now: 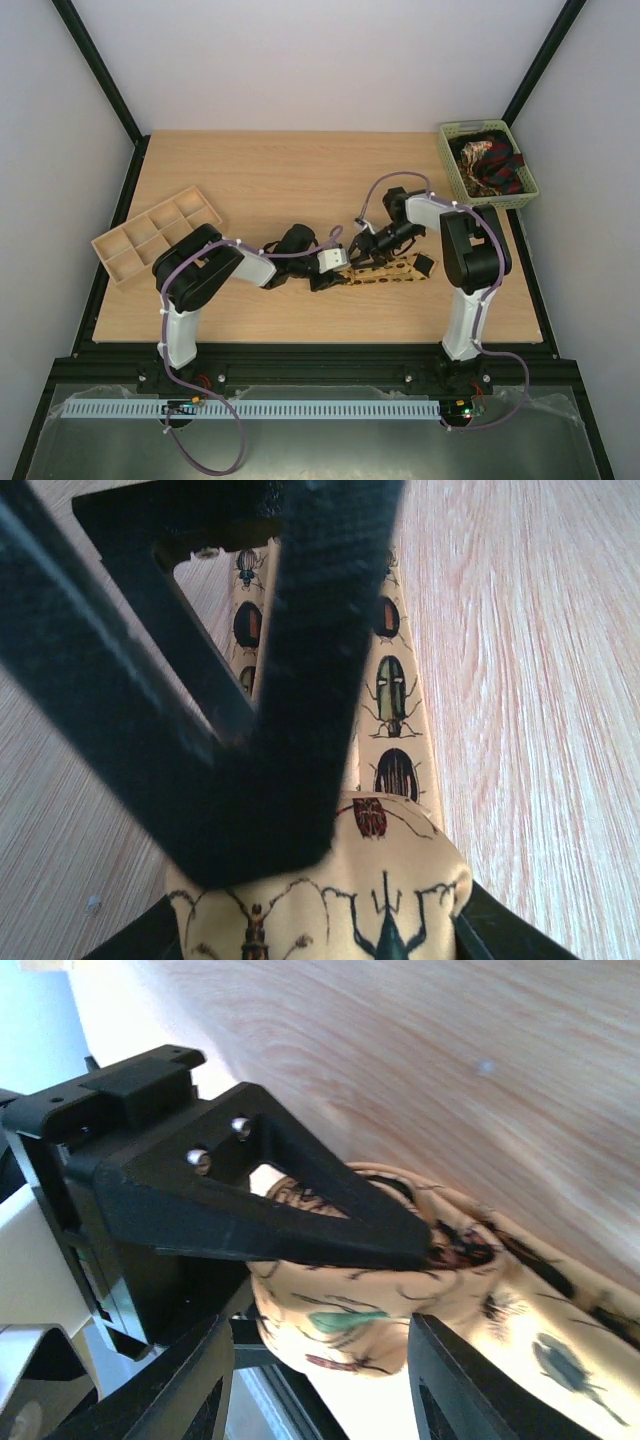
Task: Roll the ties
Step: Roll the tie at the center of the board.
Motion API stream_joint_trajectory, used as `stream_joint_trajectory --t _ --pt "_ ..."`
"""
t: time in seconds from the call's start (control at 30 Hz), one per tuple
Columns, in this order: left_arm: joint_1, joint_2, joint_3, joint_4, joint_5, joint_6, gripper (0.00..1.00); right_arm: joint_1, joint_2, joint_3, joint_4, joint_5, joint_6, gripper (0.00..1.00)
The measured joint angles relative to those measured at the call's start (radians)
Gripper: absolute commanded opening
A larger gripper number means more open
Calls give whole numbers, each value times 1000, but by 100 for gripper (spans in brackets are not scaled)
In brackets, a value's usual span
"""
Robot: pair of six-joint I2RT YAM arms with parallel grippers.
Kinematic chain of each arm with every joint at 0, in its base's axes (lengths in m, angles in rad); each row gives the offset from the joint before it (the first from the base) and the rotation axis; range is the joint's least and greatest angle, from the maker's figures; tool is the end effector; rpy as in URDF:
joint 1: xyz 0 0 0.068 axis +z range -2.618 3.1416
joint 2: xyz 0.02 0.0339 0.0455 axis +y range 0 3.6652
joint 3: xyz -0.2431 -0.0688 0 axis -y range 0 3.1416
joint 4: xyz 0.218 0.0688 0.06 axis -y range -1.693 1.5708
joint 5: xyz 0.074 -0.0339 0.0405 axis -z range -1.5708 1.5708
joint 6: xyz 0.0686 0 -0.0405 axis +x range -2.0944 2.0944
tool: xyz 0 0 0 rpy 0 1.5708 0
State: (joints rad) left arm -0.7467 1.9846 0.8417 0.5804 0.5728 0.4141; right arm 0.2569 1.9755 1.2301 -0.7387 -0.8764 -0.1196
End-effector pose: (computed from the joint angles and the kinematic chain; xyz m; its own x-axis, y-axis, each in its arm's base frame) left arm 0.2494 -0.2814 0.0924 0.0067 0.4545 -0.8907 0.9881 0.1338 0.0758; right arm 0.3027 0.1340 0.1157 -0.9296 -0.3232 -0.1773 -0.3403 0.5675 0.7498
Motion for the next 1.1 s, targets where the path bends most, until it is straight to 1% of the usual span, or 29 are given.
stream_joint_trajectory --t 0.1,0.2,0.23,0.33,0.37,0.5,0.6,0.63,0.67,0.77,0.9,1.03,1.1 --pt "0 -1 5 -11 -1 0 36 23 0 2 2 -19 4 43" --pt "0 -1 5 -13 -2 -2 37 40 2 2 3 -4 4 37" --pt "0 -1 5 -14 -2 -2 37 42 3 2 3 6 1 33" --pt "0 -1 8 -19 -5 -3 40 42 23 2 2 26 -16 8" --pt "0 -1 9 -23 -7 -3 43 42 26 0 2 24 -23 2" --pt "-2 -1 11 -34 -18 -10 65 30 24 -5 3 28 -33 1" --pt "0 -2 12 -49 -39 -21 87 23 24 -10 2 34 -36 1" --pt "1 -6 13 -60 -52 -26 97 19 24 -10 2 36 -38 1" --pt "1 -13 12 -73 -63 -29 99 16 24 -11 1 39 -39 1" --pt "8 -59 11 -127 -84 -41 99 4 24 -13 0 57 -41 1" --pt "31 -175 9 -175 -87 -86 99 -9 24 -16 0 73 -42 1" --pt "66 -317 -23 -144 -119 -171 99 -16 24 -17 -1 87 -53 1" --pt "92 -346 -26 -137 -90 -200 99 -21 24 -21 1 100 -57 1"
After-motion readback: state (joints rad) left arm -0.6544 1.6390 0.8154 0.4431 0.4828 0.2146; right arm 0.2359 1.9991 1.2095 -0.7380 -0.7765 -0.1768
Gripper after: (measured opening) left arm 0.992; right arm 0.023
